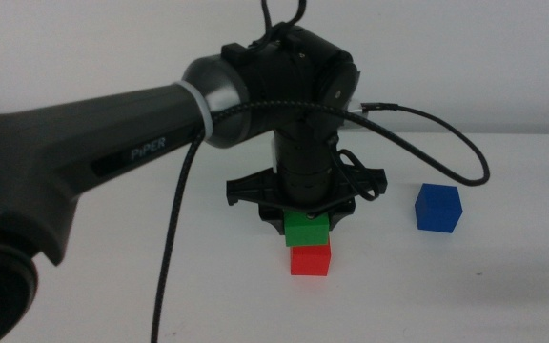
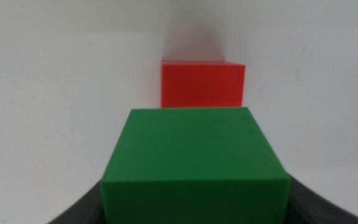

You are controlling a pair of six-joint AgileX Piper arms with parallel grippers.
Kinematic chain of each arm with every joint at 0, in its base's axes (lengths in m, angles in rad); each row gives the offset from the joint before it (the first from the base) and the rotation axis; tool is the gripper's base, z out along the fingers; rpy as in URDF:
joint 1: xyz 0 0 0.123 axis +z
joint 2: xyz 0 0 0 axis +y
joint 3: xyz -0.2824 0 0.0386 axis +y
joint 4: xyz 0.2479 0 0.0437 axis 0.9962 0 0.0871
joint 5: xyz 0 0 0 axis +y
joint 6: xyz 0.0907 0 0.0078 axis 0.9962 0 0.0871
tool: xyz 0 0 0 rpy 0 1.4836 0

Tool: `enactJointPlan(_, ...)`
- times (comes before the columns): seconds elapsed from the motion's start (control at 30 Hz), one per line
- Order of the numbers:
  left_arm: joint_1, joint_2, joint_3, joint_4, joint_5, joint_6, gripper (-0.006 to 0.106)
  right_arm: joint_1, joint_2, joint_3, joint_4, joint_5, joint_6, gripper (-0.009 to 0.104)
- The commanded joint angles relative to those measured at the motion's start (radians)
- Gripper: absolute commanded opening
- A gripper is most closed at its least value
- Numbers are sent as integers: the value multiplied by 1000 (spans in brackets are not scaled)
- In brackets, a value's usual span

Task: Stack red cubes first, then green, then blue cubes in a specific spot.

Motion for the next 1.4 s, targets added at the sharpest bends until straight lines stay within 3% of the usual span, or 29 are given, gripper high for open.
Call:
enactJointPlan(0.0,-7,2,-11,-4,97,-20,-2,-5,-39,43,-5,-9,-1,85)
enactJointPlan(1.37,-7,125,-80,-2,41,22,-2,-5,-39,43,-5,-11,-1,85)
